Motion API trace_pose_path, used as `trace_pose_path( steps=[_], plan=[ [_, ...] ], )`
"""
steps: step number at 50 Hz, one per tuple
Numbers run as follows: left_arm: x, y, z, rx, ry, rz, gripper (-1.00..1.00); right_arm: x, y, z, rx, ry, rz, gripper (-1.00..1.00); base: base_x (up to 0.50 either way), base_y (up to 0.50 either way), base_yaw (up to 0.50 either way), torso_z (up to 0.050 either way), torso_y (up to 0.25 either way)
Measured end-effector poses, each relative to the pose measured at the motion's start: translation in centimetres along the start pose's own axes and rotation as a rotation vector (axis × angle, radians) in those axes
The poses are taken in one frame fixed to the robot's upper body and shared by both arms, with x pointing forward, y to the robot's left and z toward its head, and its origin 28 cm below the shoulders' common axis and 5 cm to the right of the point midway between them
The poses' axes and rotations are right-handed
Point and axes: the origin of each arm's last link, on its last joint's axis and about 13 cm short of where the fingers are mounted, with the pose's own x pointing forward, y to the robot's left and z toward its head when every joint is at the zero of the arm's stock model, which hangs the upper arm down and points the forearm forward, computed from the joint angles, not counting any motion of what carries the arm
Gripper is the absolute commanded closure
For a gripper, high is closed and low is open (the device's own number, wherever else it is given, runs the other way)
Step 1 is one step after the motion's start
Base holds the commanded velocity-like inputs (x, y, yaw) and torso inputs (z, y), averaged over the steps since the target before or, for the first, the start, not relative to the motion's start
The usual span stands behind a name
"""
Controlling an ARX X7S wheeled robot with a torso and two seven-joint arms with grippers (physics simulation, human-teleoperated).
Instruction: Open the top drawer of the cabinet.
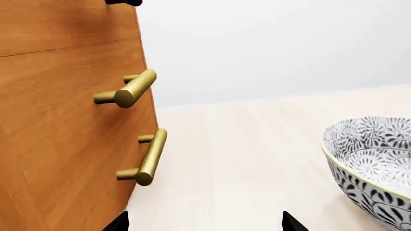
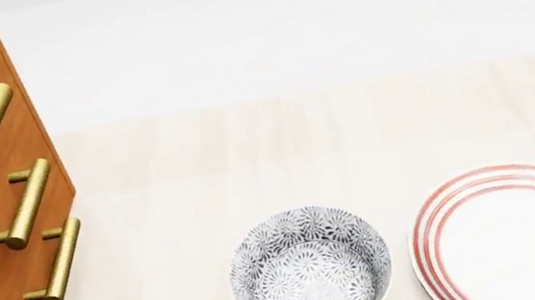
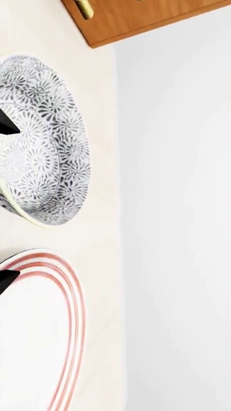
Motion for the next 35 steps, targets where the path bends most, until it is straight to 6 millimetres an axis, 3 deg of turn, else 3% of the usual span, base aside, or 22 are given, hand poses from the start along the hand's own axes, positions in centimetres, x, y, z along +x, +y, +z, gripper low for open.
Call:
trace_pose_path(
  steps=[14, 35],
  plan=[
    [0.5, -0.1, 0.9, 0.262, 0.009, -0.032, -1.00, 0.0, 0.0, -0.1, -0.011, 0.014, -0.009, -1.00, 0.00, 0.00, 0.00, 0.000, 0.000],
    [3.0, 0.9, 5.1, 0.694, 0.026, -0.029, -1.00, -0.1, -0.1, -0.1, -0.014, 0.023, -0.013, -1.00, 0.00, 0.00, 0.00, 0.000, 0.000]
  ],
)
